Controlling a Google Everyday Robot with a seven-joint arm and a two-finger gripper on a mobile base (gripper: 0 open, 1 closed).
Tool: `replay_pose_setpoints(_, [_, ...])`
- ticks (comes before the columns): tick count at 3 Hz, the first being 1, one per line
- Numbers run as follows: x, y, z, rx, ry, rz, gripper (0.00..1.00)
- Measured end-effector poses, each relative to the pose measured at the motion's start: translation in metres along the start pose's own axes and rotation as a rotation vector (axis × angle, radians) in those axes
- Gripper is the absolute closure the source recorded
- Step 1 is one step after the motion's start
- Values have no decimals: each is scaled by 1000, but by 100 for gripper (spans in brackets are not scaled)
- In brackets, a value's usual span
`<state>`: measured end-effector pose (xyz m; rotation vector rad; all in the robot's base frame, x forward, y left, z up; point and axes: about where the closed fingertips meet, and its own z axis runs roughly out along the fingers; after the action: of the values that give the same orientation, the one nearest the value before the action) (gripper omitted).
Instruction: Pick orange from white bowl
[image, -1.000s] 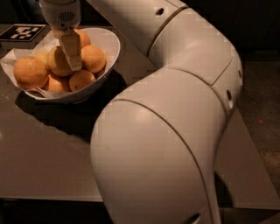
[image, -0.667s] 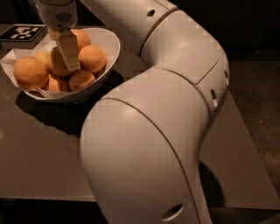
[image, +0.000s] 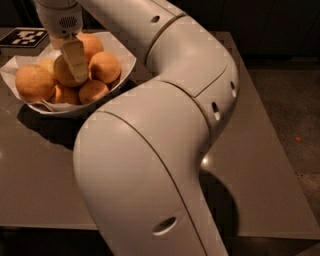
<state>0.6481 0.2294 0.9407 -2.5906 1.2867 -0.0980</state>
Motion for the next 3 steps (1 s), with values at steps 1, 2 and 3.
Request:
replay_pose_setpoints(1, [-1, -3, 12, -19, -10, -13, 25])
replay_pose_setpoints(2, [1, 0, 23, -40, -25, -9, 42])
replay_pose_setpoints(3, [-1, -7, 26, -17, -30, -9, 65])
